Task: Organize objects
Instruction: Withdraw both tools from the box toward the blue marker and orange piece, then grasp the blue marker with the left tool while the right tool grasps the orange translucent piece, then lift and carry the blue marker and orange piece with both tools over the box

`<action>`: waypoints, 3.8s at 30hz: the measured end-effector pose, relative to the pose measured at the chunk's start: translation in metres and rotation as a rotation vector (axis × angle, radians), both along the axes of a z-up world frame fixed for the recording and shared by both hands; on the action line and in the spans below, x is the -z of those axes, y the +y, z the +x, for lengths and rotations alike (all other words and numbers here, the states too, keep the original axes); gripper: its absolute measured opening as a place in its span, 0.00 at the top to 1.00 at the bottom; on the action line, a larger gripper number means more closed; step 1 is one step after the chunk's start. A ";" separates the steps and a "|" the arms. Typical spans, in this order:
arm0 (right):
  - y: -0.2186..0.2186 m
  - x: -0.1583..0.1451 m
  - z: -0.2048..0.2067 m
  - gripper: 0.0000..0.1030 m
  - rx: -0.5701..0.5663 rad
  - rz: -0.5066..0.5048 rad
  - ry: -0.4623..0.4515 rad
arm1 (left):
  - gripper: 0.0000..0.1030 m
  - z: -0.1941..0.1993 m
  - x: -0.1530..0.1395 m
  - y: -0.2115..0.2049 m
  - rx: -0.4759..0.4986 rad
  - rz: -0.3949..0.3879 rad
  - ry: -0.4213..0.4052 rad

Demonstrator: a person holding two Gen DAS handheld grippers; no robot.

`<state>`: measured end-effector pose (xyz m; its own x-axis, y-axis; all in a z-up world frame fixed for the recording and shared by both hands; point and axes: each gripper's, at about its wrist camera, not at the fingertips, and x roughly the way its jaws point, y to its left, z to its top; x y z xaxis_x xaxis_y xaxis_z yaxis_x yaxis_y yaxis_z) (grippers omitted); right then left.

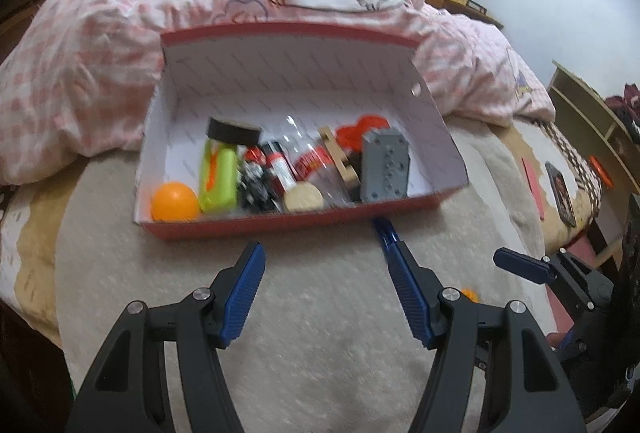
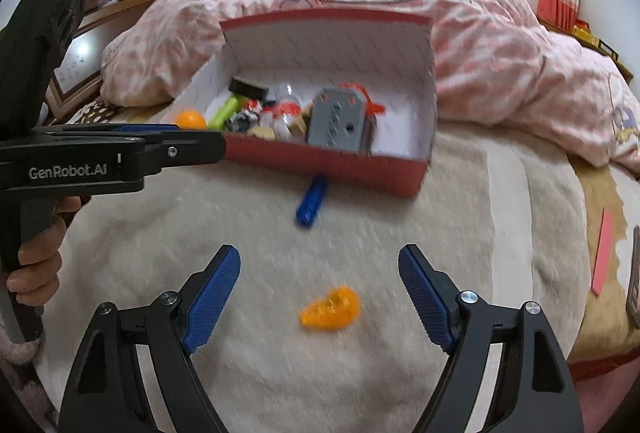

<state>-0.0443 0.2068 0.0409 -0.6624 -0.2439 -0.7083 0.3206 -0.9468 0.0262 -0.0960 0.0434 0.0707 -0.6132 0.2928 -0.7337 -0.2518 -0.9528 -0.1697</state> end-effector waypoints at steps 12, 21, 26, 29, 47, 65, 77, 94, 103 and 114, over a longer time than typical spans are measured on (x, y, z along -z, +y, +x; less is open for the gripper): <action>0.015 0.024 0.003 0.39 0.021 -0.060 -0.088 | 0.37 0.003 0.023 0.015 0.035 -0.030 -0.057; 0.021 0.026 0.004 0.66 0.040 -0.088 -0.088 | 0.38 -0.004 0.035 0.020 0.018 -0.014 -0.125; 0.031 0.021 0.004 0.66 0.094 -0.116 -0.069 | 0.38 -0.011 0.037 0.035 0.038 0.000 -0.133; 0.035 0.025 0.002 0.66 0.109 -0.129 -0.088 | 0.41 -0.014 0.035 0.051 0.064 -0.017 -0.108; 0.039 0.030 0.001 0.66 0.113 -0.171 -0.105 | 0.86 -0.030 0.049 0.073 0.078 -0.148 -0.079; 0.030 0.030 0.002 0.51 0.081 -0.142 -0.102 | 0.83 -0.009 0.053 0.062 0.123 -0.169 -0.050; 0.028 0.029 0.003 0.66 0.126 -0.069 -0.087 | 0.86 -0.003 0.047 0.044 0.109 -0.091 -0.070; -0.004 0.004 -0.004 0.66 0.027 -0.128 -0.090 | 0.86 0.000 0.019 0.009 0.007 -0.050 0.004; -0.021 -0.012 -0.018 0.66 -0.015 -0.104 -0.063 | 0.86 -0.003 0.001 -0.008 -0.029 -0.035 0.050; -0.026 -0.039 -0.067 0.66 0.031 -0.130 0.005 | 0.86 -0.044 -0.023 -0.021 -0.092 -0.061 0.106</action>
<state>-0.1117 0.1805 0.0799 -0.6745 -0.3127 -0.6688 0.2913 -0.9451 0.1480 -0.1402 0.0228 0.0935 -0.7102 0.1889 -0.6782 -0.1765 -0.9803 -0.0882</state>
